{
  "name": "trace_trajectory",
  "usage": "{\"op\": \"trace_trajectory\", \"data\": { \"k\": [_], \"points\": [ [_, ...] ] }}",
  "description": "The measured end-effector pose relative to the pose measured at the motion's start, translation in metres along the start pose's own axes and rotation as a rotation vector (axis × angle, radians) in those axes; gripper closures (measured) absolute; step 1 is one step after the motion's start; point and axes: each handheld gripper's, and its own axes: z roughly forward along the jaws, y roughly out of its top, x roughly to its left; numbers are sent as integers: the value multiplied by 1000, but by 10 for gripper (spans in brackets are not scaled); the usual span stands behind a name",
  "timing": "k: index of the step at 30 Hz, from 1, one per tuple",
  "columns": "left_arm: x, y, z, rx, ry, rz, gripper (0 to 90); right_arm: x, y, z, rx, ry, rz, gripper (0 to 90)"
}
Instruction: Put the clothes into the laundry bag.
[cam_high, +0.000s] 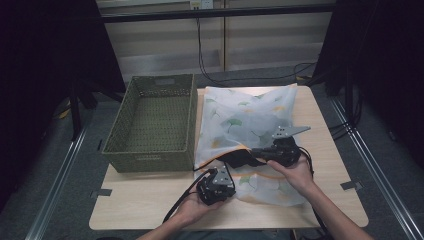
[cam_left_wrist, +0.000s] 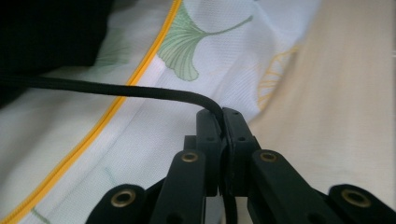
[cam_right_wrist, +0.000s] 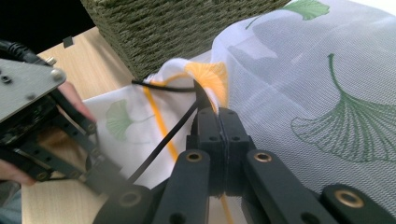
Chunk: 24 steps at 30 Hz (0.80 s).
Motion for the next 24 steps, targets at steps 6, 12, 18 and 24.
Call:
{"op": "trace_trajectory", "data": {
  "k": [6, 12, 18, 24],
  "points": [
    [9, 11, -29, -126, -13, -65, 862, -1, 0, -1, -5, 1, 6, 900],
    [23, 33, -43, -190, -7, -92, 861, 0, 1, -1, -7, 0, -2, 900],
    [40, 57, -29, -222, 63, -100, 869, 0, 3, -3, -19, -3, 0, 900],
    [46, 68, 9, -267, 106, -118, 868, 2, 9, -10, -53, -4, 0, 900]
  ]
}}
